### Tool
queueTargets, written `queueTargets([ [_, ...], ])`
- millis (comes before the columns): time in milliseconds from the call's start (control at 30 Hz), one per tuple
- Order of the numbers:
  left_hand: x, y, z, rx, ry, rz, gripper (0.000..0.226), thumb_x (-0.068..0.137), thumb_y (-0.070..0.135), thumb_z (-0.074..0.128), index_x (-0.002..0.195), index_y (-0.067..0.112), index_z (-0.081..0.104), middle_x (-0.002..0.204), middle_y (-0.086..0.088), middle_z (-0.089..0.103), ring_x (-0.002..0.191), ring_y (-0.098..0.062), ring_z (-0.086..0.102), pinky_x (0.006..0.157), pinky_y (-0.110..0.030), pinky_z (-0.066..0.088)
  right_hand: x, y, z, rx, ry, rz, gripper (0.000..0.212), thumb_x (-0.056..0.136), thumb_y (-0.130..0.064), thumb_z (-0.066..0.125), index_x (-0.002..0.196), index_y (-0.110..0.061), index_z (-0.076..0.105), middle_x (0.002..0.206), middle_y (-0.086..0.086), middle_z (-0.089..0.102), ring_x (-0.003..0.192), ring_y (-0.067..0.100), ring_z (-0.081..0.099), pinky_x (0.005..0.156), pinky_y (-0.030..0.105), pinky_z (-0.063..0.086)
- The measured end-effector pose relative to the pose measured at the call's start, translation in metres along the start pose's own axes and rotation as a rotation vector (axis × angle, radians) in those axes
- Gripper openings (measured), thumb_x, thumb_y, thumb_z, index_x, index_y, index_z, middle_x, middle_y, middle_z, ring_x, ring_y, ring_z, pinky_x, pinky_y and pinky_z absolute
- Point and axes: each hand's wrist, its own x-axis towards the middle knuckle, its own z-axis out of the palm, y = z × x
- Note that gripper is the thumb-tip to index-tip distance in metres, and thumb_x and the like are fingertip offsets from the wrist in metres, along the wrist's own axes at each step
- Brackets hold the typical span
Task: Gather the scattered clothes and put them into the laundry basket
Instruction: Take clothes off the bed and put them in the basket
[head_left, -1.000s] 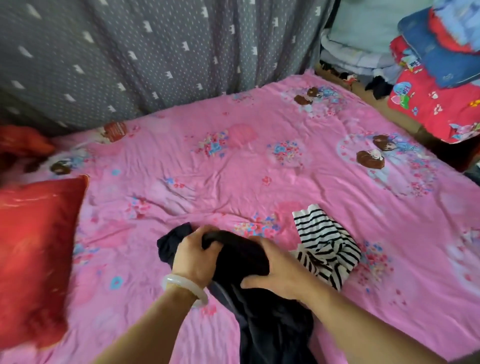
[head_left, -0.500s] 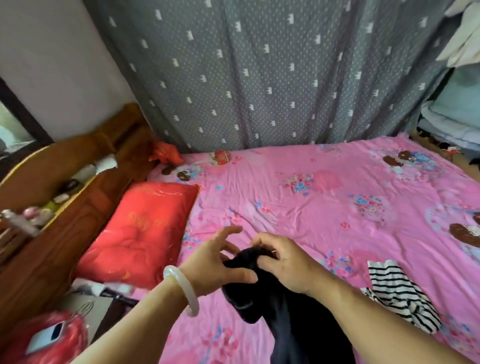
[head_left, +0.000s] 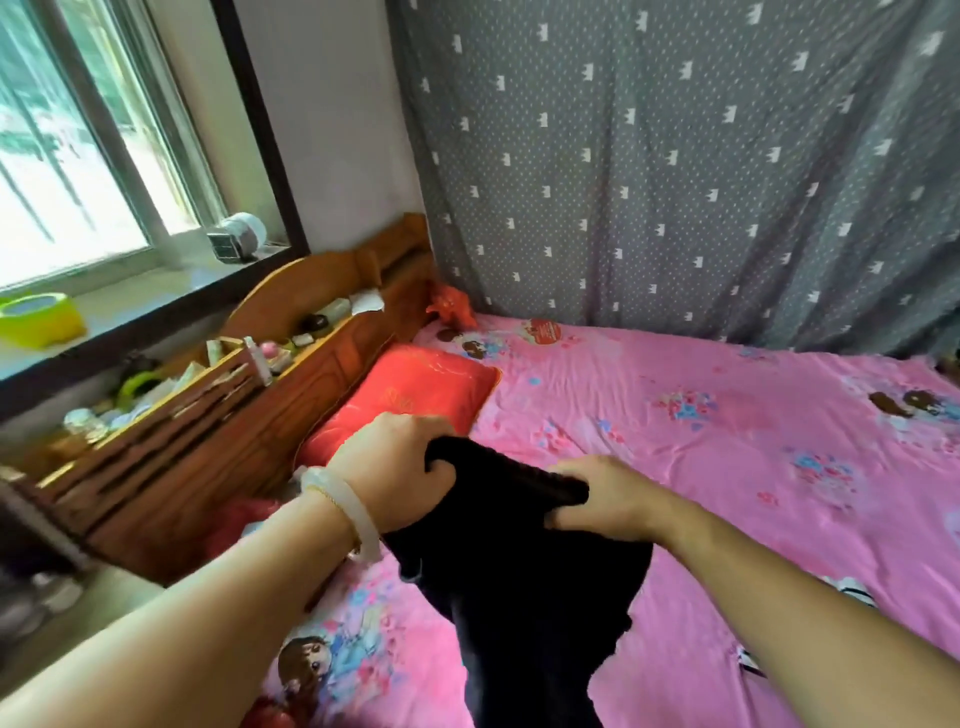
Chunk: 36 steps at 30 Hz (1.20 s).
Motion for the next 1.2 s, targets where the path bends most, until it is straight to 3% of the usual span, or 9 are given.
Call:
queueTargets([
  [133,-0.037,-0.010,-0.034,0.168,-0.238,-0.143,0.031,0.080,0.050,0.058,0.089,0.021,0.062,0.082,0.005,0.062,0.080,-0.019,0.061,0.066,-0.028,0.049,0.002,-0.039,-0.018,-0.292,0.269,0.048,0.041,0.069,-0.059,0.069,0.066,-0.023,0.051,0.067,-0.007,0.055,0.071,0.018,0.054,0.060,0.030,0.038],
  [267,-0.057,-0.007,-0.049,0.210,-0.213,-0.329,0.035,0.085,0.049,0.059,0.103,0.020,0.065,0.094,0.002,0.067,0.086,-0.019,0.064,0.073,-0.030,0.053,0.004,-0.092,-0.023,-0.266,0.432,0.097,0.027,0.079,-0.044,0.066,0.070,-0.023,0.052,0.073,-0.002,0.057,0.075,0.024,0.055,0.059,0.029,0.035],
  [467,-0.058,0.008,-0.058,-0.786,-0.034,-0.841,0.035,0.083,0.028,0.068,0.107,0.002,0.064,0.103,-0.016,0.071,0.094,-0.032,0.069,0.090,-0.044,0.055,-0.002,-0.152,-0.013,1.038,0.024,0.244,0.020,0.087,-0.024,0.066,0.094,-0.005,0.069,0.085,0.010,0.073,0.072,0.024,0.069,0.068,0.033,0.058],
  [567,-0.056,0.028,-0.055,-1.067,0.052,-0.896,0.036,0.081,0.020,0.068,0.110,0.002,0.057,0.103,-0.015,0.067,0.092,-0.031,0.067,0.091,-0.049,0.054,-0.016,-0.173,-0.009,1.269,-0.227,0.055,0.035,0.081,-0.026,0.069,0.106,-0.001,0.068,0.098,0.019,0.070,0.089,0.032,0.067,0.084,0.041,0.056],
  [633,-0.056,0.037,-0.057,-1.342,0.024,-0.866,0.026,0.086,0.008,0.055,0.110,0.003,0.059,0.099,-0.017,0.062,0.085,-0.028,0.063,0.085,-0.044,0.052,-0.025,-0.176,-0.009,1.109,-0.238,-0.137,0.037,0.076,-0.021,0.077,0.108,-0.006,0.066,0.109,0.021,0.069,0.099,0.033,0.067,0.092,0.043,0.054],
  [800,-0.081,0.027,-0.075,-1.589,-0.165,-0.591,0.026,0.077,-0.011,0.043,0.092,-0.003,0.062,0.081,-0.019,0.068,0.068,-0.024,0.066,0.077,-0.034,0.057,-0.040,-0.156,-0.011,0.579,-0.069,-0.294,0.078,0.062,0.007,0.079,0.110,-0.047,0.050,0.101,-0.025,0.067,0.091,-0.009,0.063,0.075,0.007,0.049],
  [1000,-0.098,-0.010,-0.056,-0.979,-0.017,-0.524,0.053,0.065,-0.012,0.075,0.109,0.013,0.058,0.106,-0.010,0.063,0.097,-0.021,0.062,0.084,-0.033,0.055,-0.045,-0.159,-0.032,0.801,-0.052,-0.402,0.078,0.046,0.010,0.050,0.114,-0.024,0.065,0.094,-0.001,0.072,0.084,0.010,0.066,0.068,0.022,0.051],
  [1067,-0.103,-0.005,-0.046,-1.042,-0.140,-0.474,0.074,0.056,-0.005,0.084,0.122,0.012,0.056,0.120,-0.007,0.066,0.112,-0.019,0.062,0.093,-0.034,0.052,-0.052,-0.171,-0.048,0.823,-0.159,-0.511,0.076,0.045,0.013,0.050,0.112,-0.020,0.066,0.100,0.004,0.071,0.092,0.014,0.066,0.077,0.026,0.053],
  [1200,-0.100,0.022,-0.043,-1.116,-0.093,-0.347,0.048,0.067,-0.015,0.073,0.112,0.000,0.064,0.113,-0.013,0.069,0.105,-0.021,0.066,0.089,-0.028,0.054,-0.055,-0.180,-0.073,0.960,-0.146,-0.581,0.071,0.054,0.013,0.053,0.119,-0.014,0.062,0.108,0.005,0.069,0.099,0.016,0.065,0.086,0.028,0.053],
])
